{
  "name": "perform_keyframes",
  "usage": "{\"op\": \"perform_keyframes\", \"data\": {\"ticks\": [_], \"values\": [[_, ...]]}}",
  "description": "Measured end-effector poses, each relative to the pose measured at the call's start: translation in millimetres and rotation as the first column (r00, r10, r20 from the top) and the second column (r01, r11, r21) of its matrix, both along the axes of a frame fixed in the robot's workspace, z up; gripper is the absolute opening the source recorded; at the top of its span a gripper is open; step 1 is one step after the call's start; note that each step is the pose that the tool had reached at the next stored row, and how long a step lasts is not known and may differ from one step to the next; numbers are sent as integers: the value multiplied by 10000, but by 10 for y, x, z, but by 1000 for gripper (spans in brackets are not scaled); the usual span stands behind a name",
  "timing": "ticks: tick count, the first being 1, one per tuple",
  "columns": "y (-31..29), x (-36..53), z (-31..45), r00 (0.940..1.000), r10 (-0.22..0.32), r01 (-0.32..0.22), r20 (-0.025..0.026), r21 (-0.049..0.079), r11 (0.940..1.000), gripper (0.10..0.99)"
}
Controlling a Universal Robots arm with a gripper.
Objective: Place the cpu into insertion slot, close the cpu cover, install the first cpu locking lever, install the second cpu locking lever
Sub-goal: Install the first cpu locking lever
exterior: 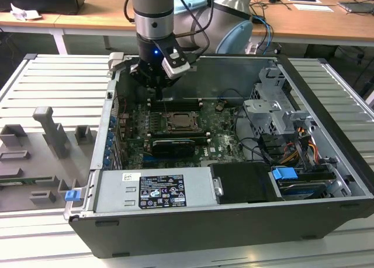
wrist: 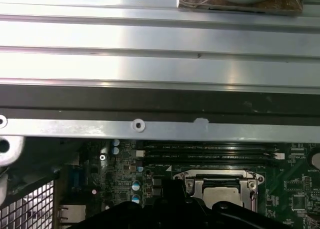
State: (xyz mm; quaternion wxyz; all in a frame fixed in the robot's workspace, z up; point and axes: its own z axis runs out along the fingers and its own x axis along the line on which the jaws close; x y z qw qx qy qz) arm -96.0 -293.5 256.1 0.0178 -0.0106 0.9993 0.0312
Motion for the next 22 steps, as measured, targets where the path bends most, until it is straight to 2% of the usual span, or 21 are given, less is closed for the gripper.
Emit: {"op": "perform_keyframes", "data": {"ticks": [10, 11, 13, 14, 17, 22], "values": [[0, 337, -30, 10000, 1, -1, -4, 1, 10000, 106], [-1, 351, -32, 10000, 1, -1, -3, 43, 10000, 106], [-1, 359, -37, 10000, 0, 0, -5, 218, 9998, 106], [0, 360, -48, 10000, 0, 0, -1, 241, 9997, 106], [-1, 364, -91, 10000, 91, -91, -4, 236, 9997, 106], [-1, 369, -114, 9994, 358, -357, -5, 235, 9991, 106]]}}
